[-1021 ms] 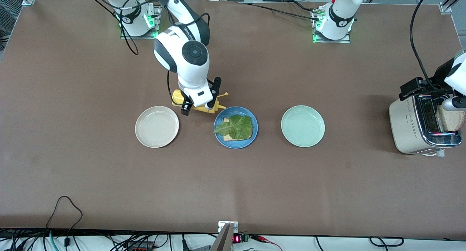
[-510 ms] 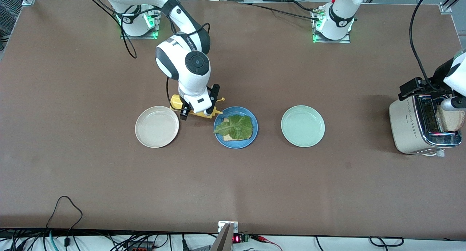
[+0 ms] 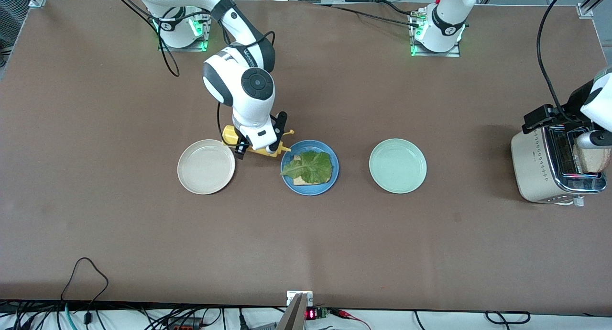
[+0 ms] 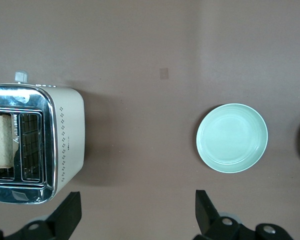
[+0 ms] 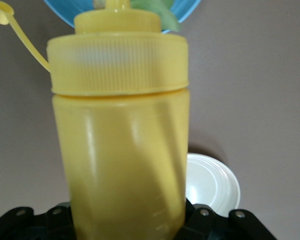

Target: Make sandwich in blue plate with both arms

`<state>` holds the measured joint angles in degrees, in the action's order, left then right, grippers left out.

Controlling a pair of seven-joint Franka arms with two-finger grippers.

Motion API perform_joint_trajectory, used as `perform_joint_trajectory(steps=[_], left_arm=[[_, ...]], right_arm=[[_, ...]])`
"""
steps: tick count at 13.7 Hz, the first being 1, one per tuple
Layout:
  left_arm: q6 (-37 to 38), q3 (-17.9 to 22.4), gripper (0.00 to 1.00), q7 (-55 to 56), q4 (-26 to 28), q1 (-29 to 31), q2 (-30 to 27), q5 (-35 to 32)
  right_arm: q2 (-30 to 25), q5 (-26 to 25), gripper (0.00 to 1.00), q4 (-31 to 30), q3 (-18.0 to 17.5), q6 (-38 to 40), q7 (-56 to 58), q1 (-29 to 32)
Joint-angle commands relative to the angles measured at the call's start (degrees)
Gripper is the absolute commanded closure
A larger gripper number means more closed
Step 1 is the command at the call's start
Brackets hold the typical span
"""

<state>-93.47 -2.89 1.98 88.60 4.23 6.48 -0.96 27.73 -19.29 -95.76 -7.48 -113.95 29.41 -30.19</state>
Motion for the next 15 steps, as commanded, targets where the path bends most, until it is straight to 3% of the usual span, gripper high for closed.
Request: perform_joint_trajectory(steps=[1,8,15], left_arm=[[-0.57,0.17,0.0,-1.1,0.34,0.16,-0.42,1.31],[-0.49,-0.19,0.0,-0.39,0.35,0.07,-0.25,0.96],[-1.1,0.61,0.0,-1.19,-0.01,1.65,3.87,-2.54]], right_arm=[[-4.5,1.09,1.0,0.49,-0.34,1.89,4.84,4.51],[-15.67,20.84,1.0,-0.22,-0.43,7.94,31.54,22.51],[-17.18,43.08,1.0,-1.18,-0.43,17.51,62.93,45.19]])
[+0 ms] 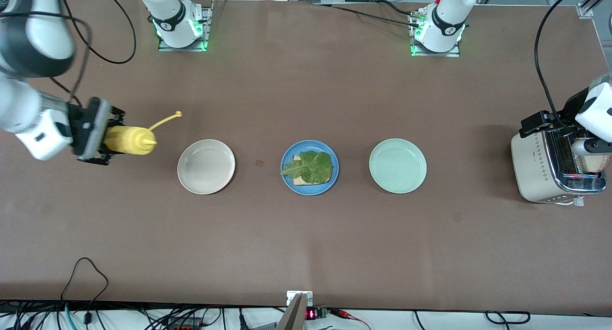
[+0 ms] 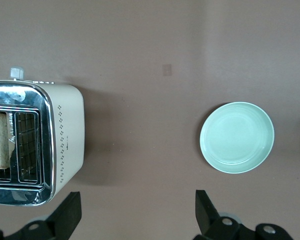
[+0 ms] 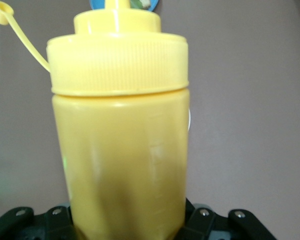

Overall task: Make sandwich in blue plate with both arms
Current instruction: 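Carry the bottle back with the right gripper while the left gripper reaches toaster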

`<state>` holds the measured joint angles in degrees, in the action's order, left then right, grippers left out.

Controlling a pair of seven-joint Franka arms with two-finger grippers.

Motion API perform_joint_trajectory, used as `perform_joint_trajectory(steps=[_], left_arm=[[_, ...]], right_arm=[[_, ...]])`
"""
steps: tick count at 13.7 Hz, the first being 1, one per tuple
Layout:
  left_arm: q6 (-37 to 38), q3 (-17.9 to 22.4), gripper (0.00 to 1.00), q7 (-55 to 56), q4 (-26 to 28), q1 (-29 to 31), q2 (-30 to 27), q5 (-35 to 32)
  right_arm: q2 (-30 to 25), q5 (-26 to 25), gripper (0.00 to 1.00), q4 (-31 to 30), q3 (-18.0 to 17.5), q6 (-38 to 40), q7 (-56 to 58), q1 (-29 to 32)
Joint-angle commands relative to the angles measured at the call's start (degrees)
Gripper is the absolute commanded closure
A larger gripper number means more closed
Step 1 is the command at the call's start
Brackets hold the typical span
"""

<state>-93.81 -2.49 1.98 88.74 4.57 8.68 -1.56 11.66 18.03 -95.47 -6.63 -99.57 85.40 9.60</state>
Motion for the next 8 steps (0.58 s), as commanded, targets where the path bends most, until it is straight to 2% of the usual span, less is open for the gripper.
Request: perform_joint_trajectory(steps=[1,3,5,8], left_arm=[[-2.5,0.2,0.0,-1.45,-0.14,2.54,2.91,-3.0],[-5.23,0.11,0.0,-3.89,-0.14,6.84,4.41,-3.27],[-5.5,0.11,0.0,-13.36,-0.23,10.53,6.34,-2.14],[-5.59,0.11,0.0,-17.7,-2.6,14.67,9.77,-2.39]], right_arm=[[-1.12,9.01,1.0,-1.74,-1.28,5.86,10.72,8.48],[-0.68,14.64,1.0,-2.53,-1.28,9.47,18.54,13.49],[1.16,18.78,1.0,-3.06,-1.19,12.81,25.05,18.41],[5.46,21.17,1.0,-3.5,-1.19,16.15,34.46,24.93]])
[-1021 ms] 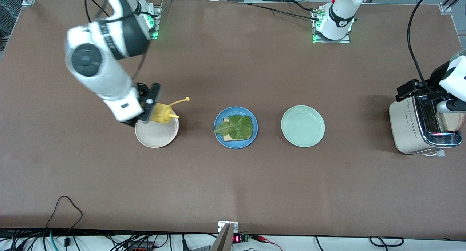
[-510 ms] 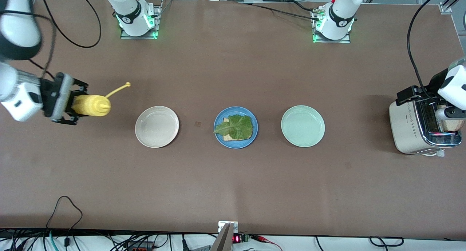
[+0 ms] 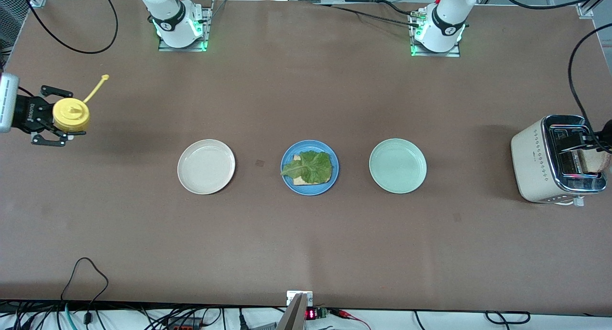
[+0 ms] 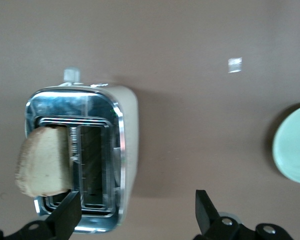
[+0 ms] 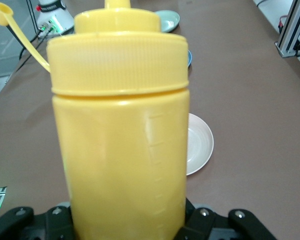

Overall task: Make sandwich in blue plate with both arms
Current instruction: 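Carry the bottle back with the right gripper while the left gripper reaches toaster, then set down the bottle with the right gripper while the left gripper grasps toast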

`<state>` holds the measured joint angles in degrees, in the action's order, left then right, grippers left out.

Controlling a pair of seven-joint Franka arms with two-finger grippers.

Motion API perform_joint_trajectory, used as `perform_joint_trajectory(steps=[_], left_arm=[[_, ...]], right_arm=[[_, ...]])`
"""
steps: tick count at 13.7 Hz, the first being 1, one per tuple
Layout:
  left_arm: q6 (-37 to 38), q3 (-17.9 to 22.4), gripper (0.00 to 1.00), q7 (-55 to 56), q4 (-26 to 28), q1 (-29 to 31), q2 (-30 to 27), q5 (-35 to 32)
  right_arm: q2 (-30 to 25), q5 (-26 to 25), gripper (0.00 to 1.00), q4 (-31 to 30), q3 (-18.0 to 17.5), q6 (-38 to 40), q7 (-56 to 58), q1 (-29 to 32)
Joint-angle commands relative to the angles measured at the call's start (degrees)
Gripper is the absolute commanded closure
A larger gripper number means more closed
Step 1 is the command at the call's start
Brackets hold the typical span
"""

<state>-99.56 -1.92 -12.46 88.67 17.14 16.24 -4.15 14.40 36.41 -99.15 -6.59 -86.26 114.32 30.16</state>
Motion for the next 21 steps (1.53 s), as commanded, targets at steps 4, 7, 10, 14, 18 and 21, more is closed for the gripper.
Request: perform_joint_trajectory(steps=[4,7,10,14,18,21], left_arm=[[0.07,-0.37,0.0,-9.16,-2.71,6.5,5.28,0.19],[-2.29,-0.37,0.0,-15.45,-2.71,8.78,6.52,-0.34],[-3.89,-0.45,0.0,-19.7,-2.71,12.64,8.62,0.1],[-3.89,-0.37,0.0,-22.17,-2.71,13.53,9.77,0.19],[-3.98,-0.63,0.01,-22.26,-2.71,13.62,10.56,0.37],[-3.89,-0.54,0.21,-22.26,-2.71,13.71,10.56,2.12]], right_arm=[[11.68,5.23,1.0,0.27,-1.23,5.05,17.32,10.26],[18.01,5.95,1.0,0.44,-1.23,4.96,23.56,13.25],[22.59,6.04,1.0,0.71,-1.23,4.52,27.53,15.1],[26.19,5.95,1.0,1.58,-1.23,4.17,29.2,16.33],[30.42,5.78,1.0,3.08,-1.41,4.26,30.35,18.35],[32.87,5.69,1.0,4.66,-1.32,4.78,30.44,19.06]])
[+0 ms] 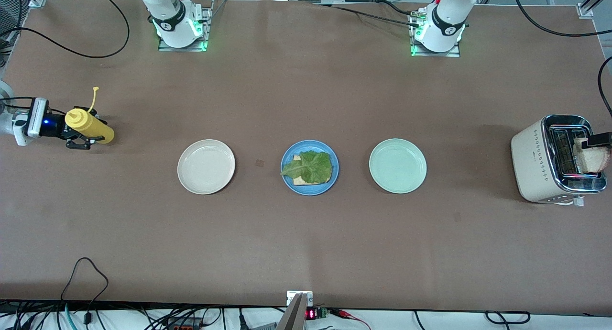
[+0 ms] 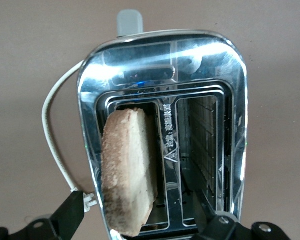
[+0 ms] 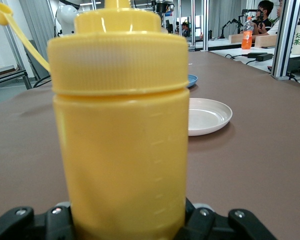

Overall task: Make sandwich in blue plate with both arms
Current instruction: 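Set down the bottle with the right gripper while the left gripper grasps toast, then lift the second toast slice out of the toaster with the left gripper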

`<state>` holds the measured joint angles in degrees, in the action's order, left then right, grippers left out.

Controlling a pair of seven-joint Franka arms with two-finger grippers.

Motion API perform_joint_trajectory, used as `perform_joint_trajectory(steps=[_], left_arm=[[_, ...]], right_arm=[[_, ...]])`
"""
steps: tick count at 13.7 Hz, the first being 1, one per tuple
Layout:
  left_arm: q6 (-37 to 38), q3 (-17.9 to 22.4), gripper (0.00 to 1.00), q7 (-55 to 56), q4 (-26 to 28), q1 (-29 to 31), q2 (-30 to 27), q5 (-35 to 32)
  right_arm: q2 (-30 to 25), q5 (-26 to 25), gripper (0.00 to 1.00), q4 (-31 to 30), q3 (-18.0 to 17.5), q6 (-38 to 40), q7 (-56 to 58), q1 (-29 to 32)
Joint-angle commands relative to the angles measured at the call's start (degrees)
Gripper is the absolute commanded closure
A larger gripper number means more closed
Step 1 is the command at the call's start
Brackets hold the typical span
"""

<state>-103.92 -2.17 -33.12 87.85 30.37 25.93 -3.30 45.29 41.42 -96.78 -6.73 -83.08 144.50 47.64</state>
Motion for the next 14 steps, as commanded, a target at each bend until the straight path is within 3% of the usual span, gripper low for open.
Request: perform_joint_trajectory(steps=[1,7,10,11,14], left_arm=[[0.56,-0.29,0.3,-1.51,-1.89,0.48,0.96,1.28],[0.56,-0.37,0.53,-1.6,-1.98,1.18,2.1,1.72],[1.0,-0.73,0.82,-1.6,-2.07,1.18,1.4,1.46],[1.35,-0.81,0.88,-1.69,-3.03,1.18,1.4,1.46],[6.17,-0.9,0.98,-4.58,-7.68,0.92,1.4,1.45]], right_arm=[[2.6,0.77,1.0,2.39,-1.18,1.6,0.26,1.67],[4.54,0.68,0.96,2.48,-1.18,1.25,0.26,2.11],[5.95,0.77,0.92,2.83,-1.18,1.16,0.26,2.28],[5.95,0.77,0.84,2.83,-1.18,1.16,0.17,2.37],[6.47,0.77,0.3,2.83,-1.18,1.16,-0.18,2.37]])
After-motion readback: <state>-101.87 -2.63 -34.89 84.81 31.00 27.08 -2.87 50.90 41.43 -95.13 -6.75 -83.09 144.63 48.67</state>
